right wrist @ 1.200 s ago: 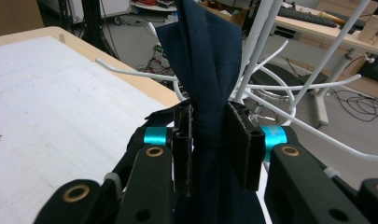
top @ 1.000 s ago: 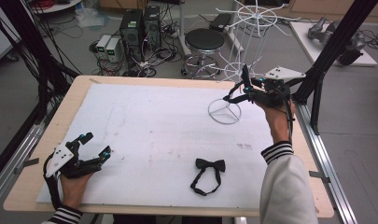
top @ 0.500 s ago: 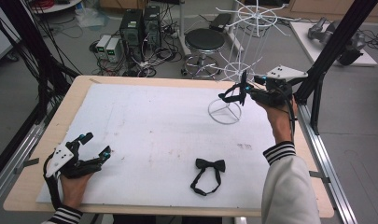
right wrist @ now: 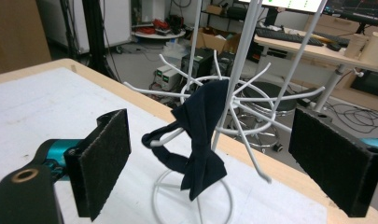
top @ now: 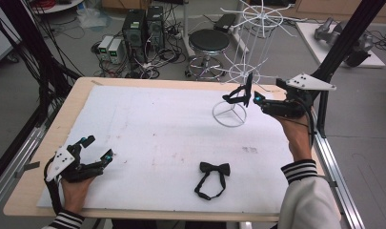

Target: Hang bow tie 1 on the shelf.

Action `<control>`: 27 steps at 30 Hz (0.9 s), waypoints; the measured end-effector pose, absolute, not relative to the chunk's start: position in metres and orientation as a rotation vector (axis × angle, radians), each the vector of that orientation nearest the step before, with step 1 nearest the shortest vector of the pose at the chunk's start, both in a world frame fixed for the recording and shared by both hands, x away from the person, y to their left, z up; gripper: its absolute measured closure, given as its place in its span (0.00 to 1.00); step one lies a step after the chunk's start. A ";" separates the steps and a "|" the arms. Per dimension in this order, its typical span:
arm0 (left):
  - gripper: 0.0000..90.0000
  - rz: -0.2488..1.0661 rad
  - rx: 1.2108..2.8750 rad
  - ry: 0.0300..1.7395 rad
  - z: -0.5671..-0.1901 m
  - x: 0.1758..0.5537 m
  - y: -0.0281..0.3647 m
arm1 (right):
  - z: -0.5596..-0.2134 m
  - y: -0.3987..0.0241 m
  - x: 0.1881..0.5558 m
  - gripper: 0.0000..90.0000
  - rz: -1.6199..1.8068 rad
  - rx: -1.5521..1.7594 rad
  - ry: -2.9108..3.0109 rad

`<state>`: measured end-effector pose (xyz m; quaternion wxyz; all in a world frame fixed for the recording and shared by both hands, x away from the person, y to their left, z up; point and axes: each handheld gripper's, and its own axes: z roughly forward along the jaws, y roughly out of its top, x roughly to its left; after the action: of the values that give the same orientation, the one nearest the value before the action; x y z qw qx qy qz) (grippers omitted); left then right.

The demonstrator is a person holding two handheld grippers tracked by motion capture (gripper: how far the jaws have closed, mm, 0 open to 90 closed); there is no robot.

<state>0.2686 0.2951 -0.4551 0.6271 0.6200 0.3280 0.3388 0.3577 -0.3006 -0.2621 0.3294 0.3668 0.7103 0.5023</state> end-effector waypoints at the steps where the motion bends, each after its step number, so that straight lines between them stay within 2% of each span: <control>1: 0.16 0.776 1.422 0.752 -0.455 0.269 0.295 | -0.263 -0.303 0.356 0.14 1.327 0.953 1.852; 15: 0.16 0.775 1.423 0.753 -0.455 0.269 0.295 | -0.285 -0.313 0.338 0.13 1.383 0.956 1.882; 27: 0.16 0.781 1.421 0.758 -0.455 0.269 0.295 | -0.320 -0.315 0.308 0.13 1.488 0.956 1.858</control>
<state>0.2689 0.2949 -0.4550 0.6255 0.6195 0.3304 0.3403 0.3083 -0.3146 -0.3199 0.2844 0.3573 0.6944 0.5561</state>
